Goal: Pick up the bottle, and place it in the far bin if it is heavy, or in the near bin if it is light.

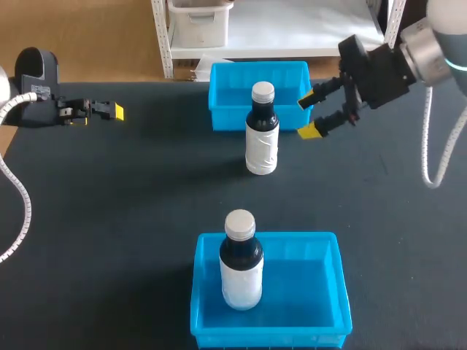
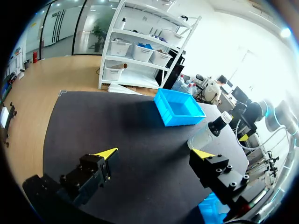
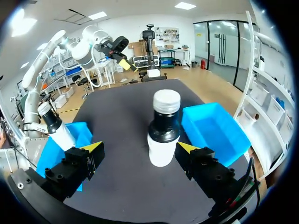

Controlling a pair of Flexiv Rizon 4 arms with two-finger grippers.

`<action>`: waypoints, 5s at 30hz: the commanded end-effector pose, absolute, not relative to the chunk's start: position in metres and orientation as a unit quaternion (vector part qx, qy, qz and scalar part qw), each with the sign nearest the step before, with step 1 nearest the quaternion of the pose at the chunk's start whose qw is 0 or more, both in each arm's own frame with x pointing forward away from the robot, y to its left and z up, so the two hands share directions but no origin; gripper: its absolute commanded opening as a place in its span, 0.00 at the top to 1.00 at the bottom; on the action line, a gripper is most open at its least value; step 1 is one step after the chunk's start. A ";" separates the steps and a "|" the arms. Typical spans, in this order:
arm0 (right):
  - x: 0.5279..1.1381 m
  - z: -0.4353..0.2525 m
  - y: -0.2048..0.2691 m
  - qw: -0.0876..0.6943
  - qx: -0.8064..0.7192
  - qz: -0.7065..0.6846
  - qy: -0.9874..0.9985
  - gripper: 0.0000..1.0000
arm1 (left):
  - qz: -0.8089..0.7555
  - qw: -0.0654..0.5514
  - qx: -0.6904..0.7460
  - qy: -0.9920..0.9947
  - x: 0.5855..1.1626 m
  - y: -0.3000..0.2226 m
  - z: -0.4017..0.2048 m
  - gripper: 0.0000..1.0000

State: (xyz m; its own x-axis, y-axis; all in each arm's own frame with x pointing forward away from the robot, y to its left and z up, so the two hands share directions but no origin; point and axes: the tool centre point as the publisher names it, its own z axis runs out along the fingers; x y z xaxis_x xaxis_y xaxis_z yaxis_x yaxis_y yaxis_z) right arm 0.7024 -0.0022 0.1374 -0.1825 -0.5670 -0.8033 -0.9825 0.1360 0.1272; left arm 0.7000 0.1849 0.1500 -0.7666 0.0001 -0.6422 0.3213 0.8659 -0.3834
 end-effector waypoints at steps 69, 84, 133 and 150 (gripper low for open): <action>0.746 0.118 0.064 0.338 -0.534 0.366 0.683 0.53 | -0.243 0.330 0.088 0.908 0.700 0.185 0.150 0.00; 0.755 0.128 0.036 0.362 -0.501 0.337 0.711 1.00 | -0.243 0.330 0.088 0.908 0.700 0.185 0.150 0.00; 0.784 0.197 -0.121 0.389 -0.419 0.229 0.788 1.00 | -0.243 0.330 0.088 0.908 0.700 0.185 0.150 0.00; 0.743 0.235 -0.143 0.377 -0.505 0.290 0.720 1.00 | -0.243 0.330 0.088 0.908 0.700 0.185 0.150 0.00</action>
State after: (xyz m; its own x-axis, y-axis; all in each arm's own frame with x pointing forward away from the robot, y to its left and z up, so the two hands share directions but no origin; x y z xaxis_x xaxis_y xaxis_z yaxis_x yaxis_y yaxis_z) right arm 0.7478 -0.1340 0.2282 -0.2229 -0.5168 -0.8266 -0.9330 0.3588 0.0273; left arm 0.7000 0.1849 0.1500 -0.7666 0.0001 -0.6422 0.3213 0.8659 -0.3834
